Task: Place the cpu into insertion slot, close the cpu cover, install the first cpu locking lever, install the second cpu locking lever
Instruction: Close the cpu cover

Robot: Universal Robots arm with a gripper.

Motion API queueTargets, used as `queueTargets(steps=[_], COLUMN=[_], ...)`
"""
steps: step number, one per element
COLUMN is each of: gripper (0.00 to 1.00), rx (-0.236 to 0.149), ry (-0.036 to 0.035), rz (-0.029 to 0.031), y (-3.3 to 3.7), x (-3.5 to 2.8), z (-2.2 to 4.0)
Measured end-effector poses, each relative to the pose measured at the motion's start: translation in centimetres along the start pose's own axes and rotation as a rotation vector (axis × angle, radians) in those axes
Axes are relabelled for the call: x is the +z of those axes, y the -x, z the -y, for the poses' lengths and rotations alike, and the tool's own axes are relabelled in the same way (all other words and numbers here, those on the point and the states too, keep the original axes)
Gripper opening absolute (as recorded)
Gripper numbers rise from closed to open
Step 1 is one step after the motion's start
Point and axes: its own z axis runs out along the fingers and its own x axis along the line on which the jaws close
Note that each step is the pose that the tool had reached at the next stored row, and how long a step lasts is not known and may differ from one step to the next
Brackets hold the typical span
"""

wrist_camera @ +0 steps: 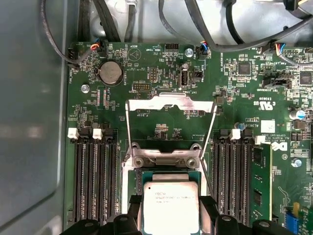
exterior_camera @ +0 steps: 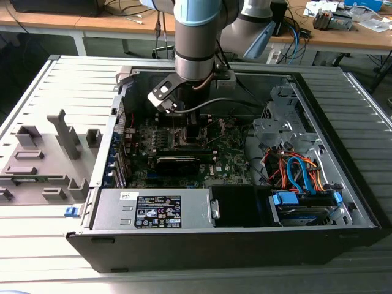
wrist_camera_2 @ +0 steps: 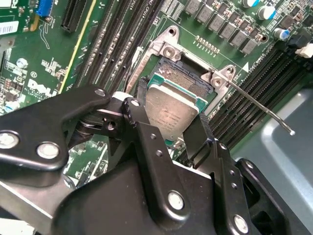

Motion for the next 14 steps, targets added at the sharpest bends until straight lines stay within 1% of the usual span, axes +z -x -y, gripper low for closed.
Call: queueTargets(steps=[2,3,6,9,14], gripper=[0.55,0.55,0.55,0.55,0.55], rx=[0.000,0.000,0.005,0.010,0.014], ry=[-0.0001,-0.0001,-0.0002,-0.0003,-0.0006], rz=[0.0002,0.0004,0.0006,0.0007,0.0011], y=[-0.02,-0.12,-0.49,-0.71,-0.73], x=[0.37,0.58,0.88,1.06,1.40], z=[0.21,0.23,0.23,0.28,0.52])
